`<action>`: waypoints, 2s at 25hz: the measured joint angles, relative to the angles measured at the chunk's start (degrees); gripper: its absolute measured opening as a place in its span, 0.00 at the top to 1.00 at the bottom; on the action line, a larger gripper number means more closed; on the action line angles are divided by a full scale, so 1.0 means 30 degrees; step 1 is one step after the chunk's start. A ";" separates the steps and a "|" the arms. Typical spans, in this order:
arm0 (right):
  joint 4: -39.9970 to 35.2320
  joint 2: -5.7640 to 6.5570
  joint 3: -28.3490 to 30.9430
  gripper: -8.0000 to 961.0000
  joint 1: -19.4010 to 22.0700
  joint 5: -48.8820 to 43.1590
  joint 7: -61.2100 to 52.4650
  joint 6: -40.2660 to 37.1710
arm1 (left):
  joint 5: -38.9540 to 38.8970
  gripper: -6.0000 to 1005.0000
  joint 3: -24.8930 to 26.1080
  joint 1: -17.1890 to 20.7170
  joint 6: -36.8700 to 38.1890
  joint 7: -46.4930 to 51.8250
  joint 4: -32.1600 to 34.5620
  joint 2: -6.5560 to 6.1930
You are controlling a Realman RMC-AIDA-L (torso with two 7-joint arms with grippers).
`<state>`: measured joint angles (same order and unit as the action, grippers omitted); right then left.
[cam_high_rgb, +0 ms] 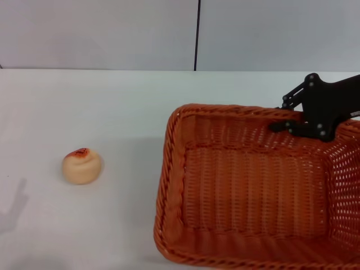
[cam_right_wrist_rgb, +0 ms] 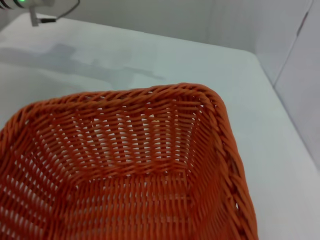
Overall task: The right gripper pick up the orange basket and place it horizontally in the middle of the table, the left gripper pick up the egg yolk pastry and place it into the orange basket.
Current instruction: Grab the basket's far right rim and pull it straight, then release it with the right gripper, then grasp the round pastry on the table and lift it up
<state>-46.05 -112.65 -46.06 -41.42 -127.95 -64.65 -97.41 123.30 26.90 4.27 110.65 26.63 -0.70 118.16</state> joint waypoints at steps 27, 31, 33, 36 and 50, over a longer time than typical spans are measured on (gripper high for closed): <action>-0.1054 -0.1912 -0.0086 0.55 0.0544 0.1680 0.1832 0.2277 | 0.0059 0.19 -0.0121 -0.0017 -0.0046 0.0017 0.0215 0.0024; -0.1165 -0.2004 0.0042 0.44 0.0831 0.2220 0.1698 0.2154 | 0.0062 0.19 -0.0121 -0.0068 -0.0118 0.0032 0.0442 0.0001; -0.1460 -0.2003 0.0134 0.39 0.1309 0.3252 0.1389 0.1935 | 0.0077 0.19 -0.0185 -0.0154 -0.0124 0.0067 0.0681 -0.0001; -0.2032 -0.2011 0.0159 0.39 0.2605 0.5908 0.0846 0.1610 | 0.0103 0.19 -0.0758 -0.0317 -0.0137 0.0118 0.1167 -0.0034; 0.3724 -0.2080 0.0154 0.40 0.9288 2.1225 0.3276 -0.0564 | 0.0127 0.19 -0.7285 -0.3267 -0.1550 0.2982 0.6680 -0.0014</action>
<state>-34.88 -118.89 -45.60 -13.56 -64.28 -54.82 -99.10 123.68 5.05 -5.53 106.00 35.57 19.33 118.12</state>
